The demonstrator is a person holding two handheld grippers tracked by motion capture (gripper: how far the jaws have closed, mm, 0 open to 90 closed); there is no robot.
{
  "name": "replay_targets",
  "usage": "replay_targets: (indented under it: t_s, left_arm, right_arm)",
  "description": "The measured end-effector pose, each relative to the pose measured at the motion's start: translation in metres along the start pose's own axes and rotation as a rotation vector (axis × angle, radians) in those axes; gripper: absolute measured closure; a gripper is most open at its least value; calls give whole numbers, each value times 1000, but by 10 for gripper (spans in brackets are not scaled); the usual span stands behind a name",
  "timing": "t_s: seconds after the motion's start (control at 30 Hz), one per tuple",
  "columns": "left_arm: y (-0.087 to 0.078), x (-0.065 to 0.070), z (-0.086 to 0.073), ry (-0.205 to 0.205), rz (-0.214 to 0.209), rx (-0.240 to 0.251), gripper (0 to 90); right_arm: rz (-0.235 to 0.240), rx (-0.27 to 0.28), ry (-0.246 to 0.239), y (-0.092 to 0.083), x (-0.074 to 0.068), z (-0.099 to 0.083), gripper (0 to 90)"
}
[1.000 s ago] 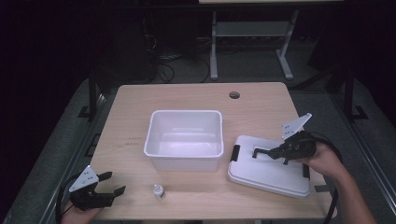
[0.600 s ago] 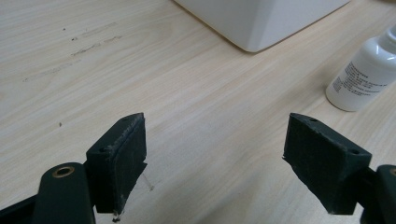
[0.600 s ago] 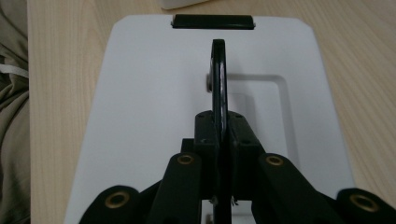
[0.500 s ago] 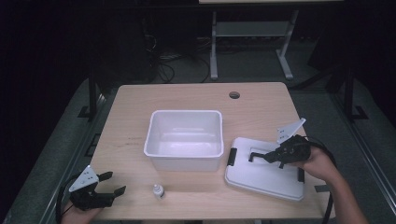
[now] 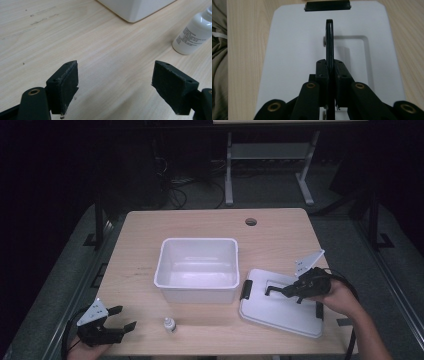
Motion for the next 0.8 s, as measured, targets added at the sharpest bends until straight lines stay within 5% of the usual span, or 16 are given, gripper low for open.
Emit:
replay_targets:
  t_s: [0.8]
  left_arm:
    - [4, 16, 9, 47, -43, -28, 210]
  right_arm:
    - [18, 96, 24, -14, -19, 0, 699]
Point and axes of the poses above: each handheld gripper's, and its own axes: y roughly forward along the jaws, z roughly out of its top, x roughly to its right, the point moved 2 cm from there along y, roughly forward along the jaws, and after that the axes turned 1 degree about x, right-handed, at the moved point
